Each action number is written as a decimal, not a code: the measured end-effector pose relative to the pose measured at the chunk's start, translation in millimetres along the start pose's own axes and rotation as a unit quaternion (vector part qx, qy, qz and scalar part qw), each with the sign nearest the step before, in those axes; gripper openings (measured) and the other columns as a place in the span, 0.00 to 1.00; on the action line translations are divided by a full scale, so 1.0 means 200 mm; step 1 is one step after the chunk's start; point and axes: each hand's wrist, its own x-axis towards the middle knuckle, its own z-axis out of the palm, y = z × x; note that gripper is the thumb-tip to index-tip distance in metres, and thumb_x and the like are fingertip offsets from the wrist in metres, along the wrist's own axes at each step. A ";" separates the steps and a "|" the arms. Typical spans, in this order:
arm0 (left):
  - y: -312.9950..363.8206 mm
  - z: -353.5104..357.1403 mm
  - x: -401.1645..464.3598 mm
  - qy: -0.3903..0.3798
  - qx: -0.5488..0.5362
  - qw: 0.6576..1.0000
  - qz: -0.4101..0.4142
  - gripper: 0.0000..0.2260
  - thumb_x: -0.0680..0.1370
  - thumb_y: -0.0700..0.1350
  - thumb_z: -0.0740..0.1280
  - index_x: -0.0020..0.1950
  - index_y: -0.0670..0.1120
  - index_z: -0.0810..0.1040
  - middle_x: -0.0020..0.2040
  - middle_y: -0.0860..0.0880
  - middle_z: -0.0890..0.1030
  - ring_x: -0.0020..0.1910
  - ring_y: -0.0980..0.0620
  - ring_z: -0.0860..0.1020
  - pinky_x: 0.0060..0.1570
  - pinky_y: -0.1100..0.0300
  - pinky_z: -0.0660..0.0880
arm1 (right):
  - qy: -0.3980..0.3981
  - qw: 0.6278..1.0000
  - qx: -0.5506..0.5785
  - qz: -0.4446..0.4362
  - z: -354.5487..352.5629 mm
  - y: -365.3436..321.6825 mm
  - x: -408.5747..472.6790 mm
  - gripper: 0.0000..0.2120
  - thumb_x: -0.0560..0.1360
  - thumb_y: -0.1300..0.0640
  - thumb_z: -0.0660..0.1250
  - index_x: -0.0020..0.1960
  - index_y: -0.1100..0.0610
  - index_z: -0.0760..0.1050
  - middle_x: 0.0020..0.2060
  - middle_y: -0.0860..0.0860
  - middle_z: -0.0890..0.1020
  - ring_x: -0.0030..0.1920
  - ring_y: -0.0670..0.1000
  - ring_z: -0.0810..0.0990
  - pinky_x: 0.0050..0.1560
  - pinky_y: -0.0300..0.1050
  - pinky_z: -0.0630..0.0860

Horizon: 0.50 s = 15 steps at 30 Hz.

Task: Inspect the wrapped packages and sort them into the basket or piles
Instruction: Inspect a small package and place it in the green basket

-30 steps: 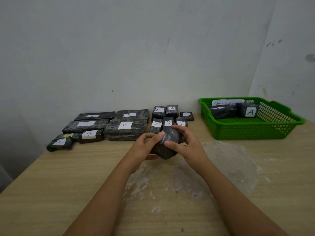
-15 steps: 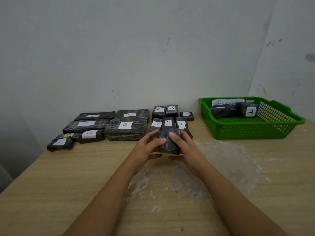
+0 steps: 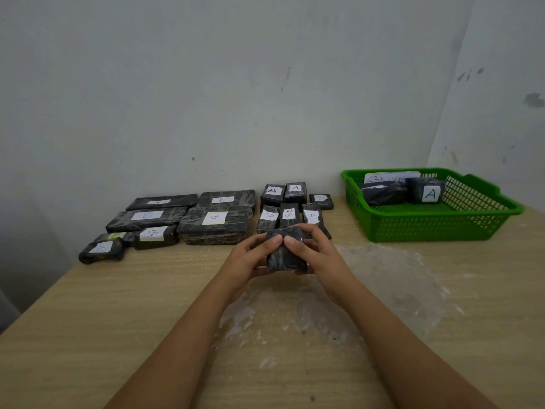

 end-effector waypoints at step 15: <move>-0.02 -0.01 0.02 -0.028 -0.017 0.999 -0.019 0.37 0.64 0.57 0.80 0.70 0.46 0.77 0.62 0.42 0.83 0.55 0.45 0.85 0.51 0.56 0.80 | 0.041 0.999 -0.003 0.014 -0.07 0.03 0.04 0.29 0.67 0.38 0.74 0.63 0.51 0.78 0.53 0.55 0.85 0.48 0.53 0.86 0.38 0.47 0.81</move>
